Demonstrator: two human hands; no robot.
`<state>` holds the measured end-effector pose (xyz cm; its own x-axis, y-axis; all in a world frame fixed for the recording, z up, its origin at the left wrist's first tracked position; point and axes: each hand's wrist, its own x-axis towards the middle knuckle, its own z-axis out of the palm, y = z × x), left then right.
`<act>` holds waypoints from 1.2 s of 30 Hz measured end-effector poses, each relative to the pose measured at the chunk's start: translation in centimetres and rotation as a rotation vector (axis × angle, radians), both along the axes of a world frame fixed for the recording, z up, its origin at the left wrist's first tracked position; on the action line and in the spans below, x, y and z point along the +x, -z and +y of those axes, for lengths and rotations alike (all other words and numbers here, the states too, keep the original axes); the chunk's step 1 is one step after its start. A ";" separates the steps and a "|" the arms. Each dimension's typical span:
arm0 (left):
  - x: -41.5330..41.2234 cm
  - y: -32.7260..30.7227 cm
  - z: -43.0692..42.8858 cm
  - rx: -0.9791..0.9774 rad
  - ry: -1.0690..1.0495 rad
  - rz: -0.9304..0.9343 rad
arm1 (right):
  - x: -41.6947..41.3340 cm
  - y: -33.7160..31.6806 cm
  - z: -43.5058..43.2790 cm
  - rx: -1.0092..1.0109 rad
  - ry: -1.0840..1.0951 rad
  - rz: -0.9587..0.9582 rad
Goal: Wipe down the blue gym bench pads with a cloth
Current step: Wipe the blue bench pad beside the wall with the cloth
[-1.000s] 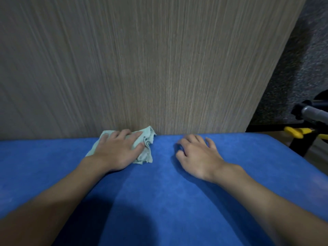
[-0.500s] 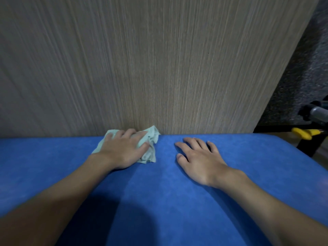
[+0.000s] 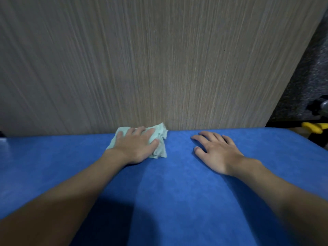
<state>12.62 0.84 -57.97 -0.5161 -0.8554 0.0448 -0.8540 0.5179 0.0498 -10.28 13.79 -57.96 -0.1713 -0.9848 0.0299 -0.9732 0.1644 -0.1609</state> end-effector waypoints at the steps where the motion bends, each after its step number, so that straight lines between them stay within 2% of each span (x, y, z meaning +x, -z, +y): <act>1: 1.7 0.0 -0.6 0.000 -0.019 0.000 | 0.1 0.0 0.0 0.005 0.002 0.000; 4: 5.3 -0.1 -1.9 0.006 -0.117 -0.029 | 0.1 0.1 -0.1 0.002 0.007 0.005; 7: 3.8 -0.6 -0.9 0.024 -0.189 -0.030 | 0.2 0.2 -0.3 0.003 -0.001 0.021; 11: 0.7 -0.3 0.2 0.012 -0.149 0.008 | 0.2 0.0 -0.4 0.044 -0.003 0.040; 15: 3.1 0.1 -1.3 0.023 -0.090 0.020 | 2.3 -1.6 -1.5 0.028 0.036 0.167; 18: 5.3 0.0 -2.2 -0.005 -0.038 0.025 | 6.7 -2.3 -3.7 -0.118 -0.063 0.067; 20: 7.7 -0.2 -3.0 -0.002 -0.046 0.023 | 9.8 -1.9 -4.7 -0.113 -0.162 -0.028; 22: 10.4 -0.2 -3.7 0.004 -0.078 0.013 | 11.6 -1.0 -5.4 -0.070 -0.232 -0.023; 25: 10.7 -0.5 -3.7 0.016 -0.141 -0.016 | 12.8 -0.1 -6.0 -0.016 -0.193 -0.024; 29: 8.4 -0.2 -3.3 -0.003 -0.092 0.003 | 14.6 -0.2 -6.9 -0.040 -0.102 0.034; 32: 11.3 0.0 -4.4 -0.014 -0.068 0.021 | 16.6 -0.2 -7.7 -0.033 -0.135 -0.020; 36: 17.2 0.0 -6.1 -0.017 -0.170 0.010 | 18.7 -0.6 -8.9 -0.001 -0.168 0.040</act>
<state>29.81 -5.24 -57.97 -0.3635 -0.9293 0.0647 -0.9288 0.3669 0.0515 8.45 4.89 -57.37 -0.0029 -0.9994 0.0342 -0.9926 -0.0013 -0.1215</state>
